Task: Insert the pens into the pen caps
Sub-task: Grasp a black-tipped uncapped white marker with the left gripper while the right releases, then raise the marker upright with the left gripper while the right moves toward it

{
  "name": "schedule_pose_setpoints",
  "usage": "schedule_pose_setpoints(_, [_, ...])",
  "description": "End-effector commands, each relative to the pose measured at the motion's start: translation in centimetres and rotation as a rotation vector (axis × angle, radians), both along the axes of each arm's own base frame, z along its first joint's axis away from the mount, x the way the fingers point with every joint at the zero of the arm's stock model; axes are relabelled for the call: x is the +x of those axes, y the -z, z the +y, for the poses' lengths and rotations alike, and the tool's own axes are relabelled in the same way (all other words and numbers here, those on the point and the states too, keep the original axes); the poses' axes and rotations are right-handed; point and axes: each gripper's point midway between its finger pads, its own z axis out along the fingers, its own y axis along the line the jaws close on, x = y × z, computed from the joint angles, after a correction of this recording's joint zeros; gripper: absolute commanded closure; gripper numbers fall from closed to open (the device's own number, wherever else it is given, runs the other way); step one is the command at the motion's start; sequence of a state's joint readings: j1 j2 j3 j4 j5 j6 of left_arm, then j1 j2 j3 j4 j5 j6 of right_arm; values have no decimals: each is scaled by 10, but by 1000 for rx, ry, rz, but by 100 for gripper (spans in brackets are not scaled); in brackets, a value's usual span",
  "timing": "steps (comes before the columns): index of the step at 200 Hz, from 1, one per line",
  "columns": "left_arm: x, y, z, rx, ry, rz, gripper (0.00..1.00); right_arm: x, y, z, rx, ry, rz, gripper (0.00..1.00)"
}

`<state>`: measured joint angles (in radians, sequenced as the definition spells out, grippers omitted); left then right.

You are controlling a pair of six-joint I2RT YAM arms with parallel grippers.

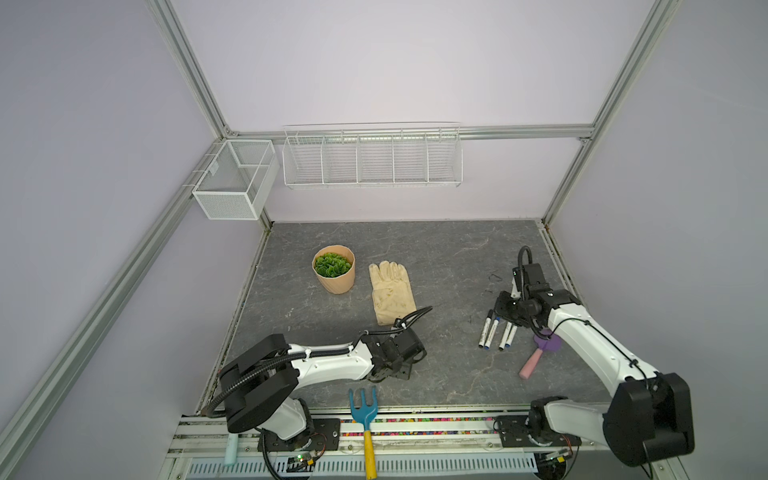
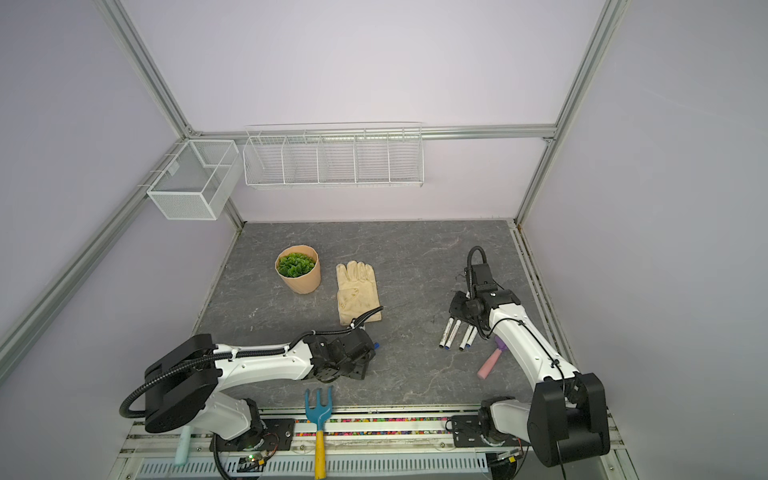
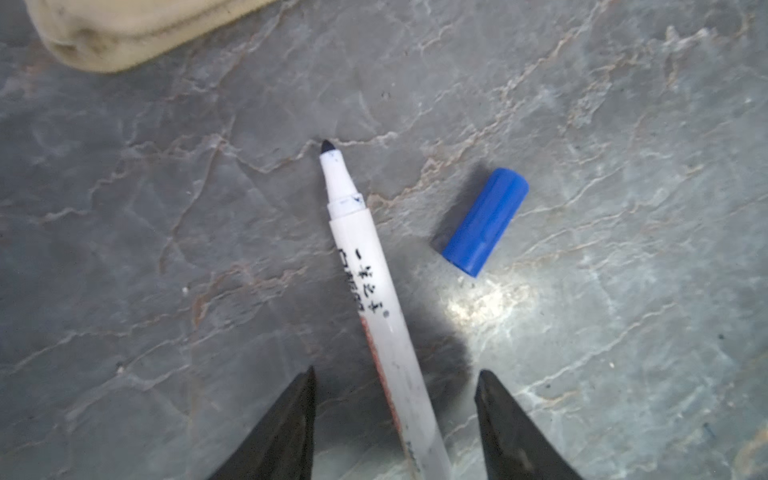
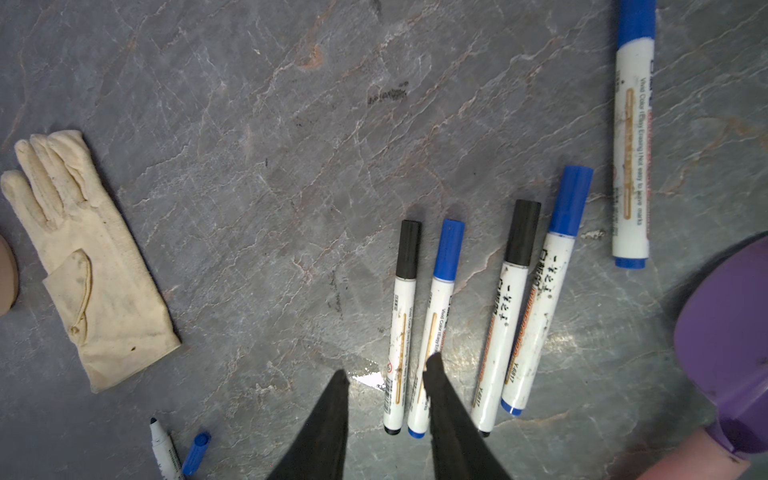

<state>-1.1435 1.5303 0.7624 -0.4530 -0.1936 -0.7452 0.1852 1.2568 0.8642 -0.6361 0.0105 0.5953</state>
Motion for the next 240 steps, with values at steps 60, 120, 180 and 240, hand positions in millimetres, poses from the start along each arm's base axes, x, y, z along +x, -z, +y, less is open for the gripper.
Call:
schedule_pose_setpoints(60, [-31, 41, 34, 133, -100, 174, 83, -4, -13, 11, 67, -15, -20, 65])
schedule_pose_setpoints(120, [1, -6, 8, 0, -37, -24, 100, -7, -53, 105, 247, -409, -141, 59])
schedule_pose_setpoints(180, [33, -111, -32, -401, 34, -349, 100, -49, -80, 219, 447, -863, -117, 52])
schedule_pose_setpoints(240, [37, -142, -37, -506, 41, -433, 100, -52, -85, 247, 443, -948, -101, 51])
